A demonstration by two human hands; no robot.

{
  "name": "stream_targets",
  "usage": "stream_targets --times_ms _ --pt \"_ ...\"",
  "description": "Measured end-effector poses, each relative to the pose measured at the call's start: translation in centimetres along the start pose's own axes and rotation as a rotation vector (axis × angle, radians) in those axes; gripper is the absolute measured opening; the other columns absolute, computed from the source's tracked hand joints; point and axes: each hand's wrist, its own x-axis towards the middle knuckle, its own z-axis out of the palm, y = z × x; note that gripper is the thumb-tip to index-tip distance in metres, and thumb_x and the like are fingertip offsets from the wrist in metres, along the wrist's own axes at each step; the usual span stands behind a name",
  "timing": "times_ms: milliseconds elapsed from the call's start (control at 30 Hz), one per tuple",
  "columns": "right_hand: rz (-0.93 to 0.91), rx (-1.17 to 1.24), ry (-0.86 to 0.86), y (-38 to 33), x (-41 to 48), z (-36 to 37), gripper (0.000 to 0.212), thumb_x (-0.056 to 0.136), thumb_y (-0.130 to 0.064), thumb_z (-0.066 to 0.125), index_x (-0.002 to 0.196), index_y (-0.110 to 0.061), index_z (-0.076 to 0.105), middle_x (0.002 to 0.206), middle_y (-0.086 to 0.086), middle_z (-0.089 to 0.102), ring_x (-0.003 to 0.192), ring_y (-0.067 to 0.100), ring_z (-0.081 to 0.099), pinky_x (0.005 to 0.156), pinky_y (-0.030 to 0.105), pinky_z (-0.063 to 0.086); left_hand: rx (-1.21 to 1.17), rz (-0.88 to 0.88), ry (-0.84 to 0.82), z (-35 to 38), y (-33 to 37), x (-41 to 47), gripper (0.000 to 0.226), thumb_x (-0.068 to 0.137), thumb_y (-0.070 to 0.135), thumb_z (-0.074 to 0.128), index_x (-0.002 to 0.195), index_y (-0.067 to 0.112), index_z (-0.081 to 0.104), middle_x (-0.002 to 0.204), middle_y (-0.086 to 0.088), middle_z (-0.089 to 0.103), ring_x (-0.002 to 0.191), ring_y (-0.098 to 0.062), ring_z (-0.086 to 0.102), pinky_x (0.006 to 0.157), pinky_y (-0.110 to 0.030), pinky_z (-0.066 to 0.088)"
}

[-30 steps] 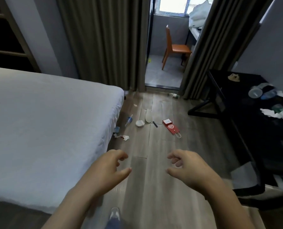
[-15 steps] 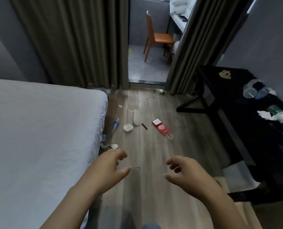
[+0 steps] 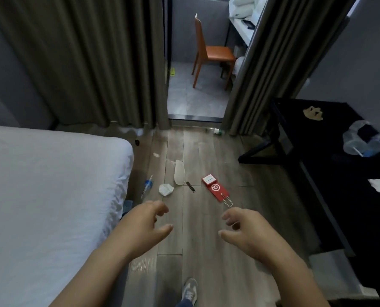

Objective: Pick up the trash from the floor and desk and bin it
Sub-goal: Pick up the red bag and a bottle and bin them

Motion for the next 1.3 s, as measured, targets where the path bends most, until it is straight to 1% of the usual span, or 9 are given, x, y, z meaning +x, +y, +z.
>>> stream_targets --times_ms 200,300,400,467,533,600,767,1000,1300 --pt "-0.026 -0.059 -0.039 1.4 8.4 -3.8 0.041 0.082 -0.038 0.068 0.121 -0.029 0.060 0.111 -0.013 0.061 0.095 0.002 0.058 0.084 0.026 0.054 -0.004 -0.052 -0.013 0.6 1.6 7.2 0.037 0.083 0.044 0.064 0.116 0.029 0.057 0.111 0.013 0.057 0.095 -0.003 0.058 0.085 -0.026 0.053" --pt "-0.028 -0.053 -0.068 1.7 11.6 -4.2 0.041 0.083 -0.039 0.069 0.121 -0.031 0.058 0.107 -0.016 0.057 0.090 0.000 0.057 0.072 0.020 0.053 0.003 -0.084 -0.042 0.7 1.2 10.0 0.037 0.083 0.044 0.064 0.116 0.030 0.057 0.110 0.014 0.056 0.095 -0.003 0.058 0.082 -0.021 0.052" --pt "-0.018 -0.050 -0.126 1.4 14.7 -4.5 0.041 0.086 -0.037 0.068 0.124 -0.031 0.056 0.110 -0.013 0.055 0.089 0.001 0.057 0.061 0.016 0.049 0.024 -0.095 -0.049 0.4 0.0 13.1 0.037 0.082 0.045 0.064 0.115 0.030 0.057 0.107 0.014 0.056 0.092 -0.002 0.057 0.081 -0.019 0.050" --pt "-0.010 -0.059 -0.141 1.1 16.9 -4.5 0.041 0.085 -0.037 0.068 0.124 -0.030 0.056 0.111 -0.013 0.055 0.092 0.001 0.057 0.066 0.018 0.052 0.014 -0.105 -0.071 0.2 -0.9 15.2 0.038 0.081 0.045 0.065 0.115 0.030 0.057 0.108 0.014 0.056 0.092 -0.002 0.057 0.081 -0.020 0.051" --pt "-0.003 -0.075 -0.130 0.7 19.2 -4.5 0.042 0.084 -0.039 0.069 0.123 -0.029 0.057 0.110 -0.013 0.057 0.096 0.002 0.057 0.080 0.023 0.054 0.000 -0.110 -0.081 -0.1 -2.0 17.5 0.038 0.081 0.046 0.065 0.115 0.030 0.057 0.110 0.013 0.057 0.092 -0.003 0.057 0.082 -0.023 0.052" --pt "0.017 -0.079 -0.131 0.0 21.8 -4.5 0.043 0.083 -0.039 0.069 0.123 -0.029 0.058 0.109 -0.013 0.058 0.096 0.002 0.057 0.086 0.024 0.053 -0.019 -0.114 -0.093 -0.6 -3.2 20.0 0.039 0.081 0.045 0.065 0.115 0.029 0.057 0.111 0.013 0.058 0.092 -0.003 0.058 0.082 -0.023 0.053" --pt "0.059 -0.079 -0.144 -2.1 28.8 -4.5 0.042 0.083 -0.037 0.067 0.123 -0.029 0.058 0.105 -0.013 0.055 0.095 0.002 0.055 0.081 0.018 0.047 -0.023 -0.123 -0.125 -2.3 -6.6 27.4 0.038 0.082 0.042 0.064 0.116 0.026 0.058 0.113 0.009 0.058 0.091 -0.003 0.057 0.082 -0.022 0.050" --pt "0.104 -0.065 -0.126 -3.0 38.4 -2.5 0.042 0.084 -0.035 0.066 0.124 -0.025 0.058 0.118 -0.005 0.059 0.103 0.008 0.055 0.087 0.022 0.045 0.028 -0.139 -0.176 -2.5 -11.3 36.5 0.039 0.084 0.041 0.061 0.119 0.025 0.057 0.115 0.008 0.058 0.097 -0.006 0.056 0.080 -0.020 0.045" --pt "0.116 -0.073 -0.190 0.8 49.9 2.5 0.046 0.085 -0.033 0.066 0.129 -0.022 0.055 0.123 -0.003 0.060 0.110 0.009 0.057 0.091 0.024 0.047 0.031 -0.260 -0.247 4.1 -18.2 45.3 0.037 0.084 0.035 0.060 0.118 0.022 0.058 0.114 0.004 0.059 0.090 -0.005 0.051 0.077 -0.020 0.043"
